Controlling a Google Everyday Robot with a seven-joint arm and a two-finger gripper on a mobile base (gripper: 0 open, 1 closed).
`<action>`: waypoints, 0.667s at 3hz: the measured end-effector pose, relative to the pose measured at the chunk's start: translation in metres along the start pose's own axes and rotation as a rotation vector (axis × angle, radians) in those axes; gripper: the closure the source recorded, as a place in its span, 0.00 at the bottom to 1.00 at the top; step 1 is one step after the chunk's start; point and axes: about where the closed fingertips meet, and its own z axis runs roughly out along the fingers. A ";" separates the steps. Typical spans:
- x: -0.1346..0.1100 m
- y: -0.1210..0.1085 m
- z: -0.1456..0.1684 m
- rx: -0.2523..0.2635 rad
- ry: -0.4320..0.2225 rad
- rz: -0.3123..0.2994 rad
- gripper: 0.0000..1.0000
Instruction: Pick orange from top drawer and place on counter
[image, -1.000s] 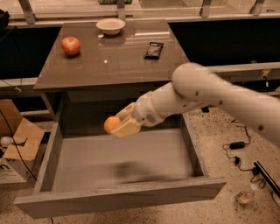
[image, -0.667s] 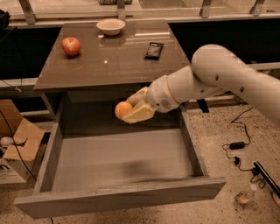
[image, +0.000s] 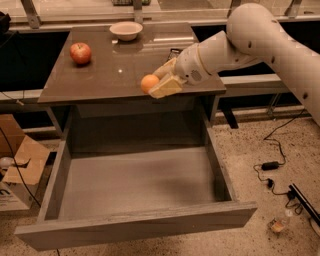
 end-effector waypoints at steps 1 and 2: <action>-0.008 -0.036 0.011 0.050 -0.002 0.031 1.00; -0.008 -0.062 0.036 0.063 -0.007 0.090 1.00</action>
Offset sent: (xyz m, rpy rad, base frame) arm 0.1077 0.0342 -0.0145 0.0542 0.0687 -0.1667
